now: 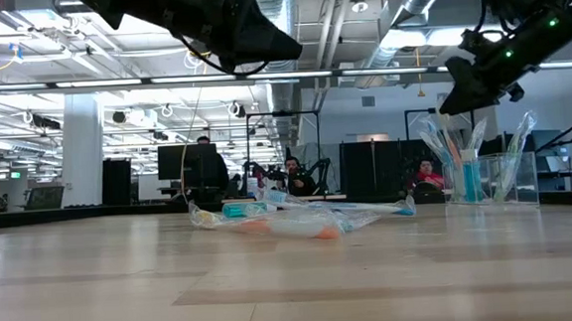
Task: Pick & Place toothbrushing station
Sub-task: Put the orange toothbrush into the transparent organizer
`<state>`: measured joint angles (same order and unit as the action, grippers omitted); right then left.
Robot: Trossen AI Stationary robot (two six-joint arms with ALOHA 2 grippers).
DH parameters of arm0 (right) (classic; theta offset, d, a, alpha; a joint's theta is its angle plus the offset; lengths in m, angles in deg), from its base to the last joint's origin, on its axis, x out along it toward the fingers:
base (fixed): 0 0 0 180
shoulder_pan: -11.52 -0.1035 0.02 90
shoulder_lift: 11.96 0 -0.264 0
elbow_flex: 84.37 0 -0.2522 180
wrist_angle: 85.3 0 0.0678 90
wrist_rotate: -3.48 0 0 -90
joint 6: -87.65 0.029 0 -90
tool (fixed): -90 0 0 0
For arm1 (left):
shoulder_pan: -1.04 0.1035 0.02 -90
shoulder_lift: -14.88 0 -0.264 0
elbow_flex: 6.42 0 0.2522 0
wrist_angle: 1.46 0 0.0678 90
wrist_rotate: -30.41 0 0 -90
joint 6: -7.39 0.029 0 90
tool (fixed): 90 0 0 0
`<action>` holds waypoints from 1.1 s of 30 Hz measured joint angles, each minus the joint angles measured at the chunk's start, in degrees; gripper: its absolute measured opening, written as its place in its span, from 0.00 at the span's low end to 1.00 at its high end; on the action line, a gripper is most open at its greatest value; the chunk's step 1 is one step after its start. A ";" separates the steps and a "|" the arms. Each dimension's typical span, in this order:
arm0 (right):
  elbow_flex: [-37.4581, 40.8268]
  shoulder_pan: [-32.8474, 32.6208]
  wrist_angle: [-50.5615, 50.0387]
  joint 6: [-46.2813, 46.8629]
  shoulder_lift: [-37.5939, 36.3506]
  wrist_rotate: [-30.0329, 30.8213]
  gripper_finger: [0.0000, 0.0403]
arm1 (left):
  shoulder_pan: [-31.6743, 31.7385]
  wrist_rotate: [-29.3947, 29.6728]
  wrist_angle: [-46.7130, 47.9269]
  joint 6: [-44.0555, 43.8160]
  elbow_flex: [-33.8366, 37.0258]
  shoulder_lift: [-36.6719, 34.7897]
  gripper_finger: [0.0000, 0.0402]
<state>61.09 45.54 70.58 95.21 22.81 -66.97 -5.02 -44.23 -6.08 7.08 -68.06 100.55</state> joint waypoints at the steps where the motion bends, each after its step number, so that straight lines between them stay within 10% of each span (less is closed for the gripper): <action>1: -0.10 -0.86 -0.07 0.00 0.00 0.00 0.28 | 0.23 0.00 0.75 -0.08 0.00 0.00 0.12; 33: -0.28 -24.78 3.53 -1.00 0.22 0.02 0.28 | 1.17 -12.38 3.66 -8.72 18.12 -0.02 0.16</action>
<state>60.81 20.76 74.11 94.21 23.03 -66.95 -3.85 -56.61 -2.42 -1.65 -49.94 100.53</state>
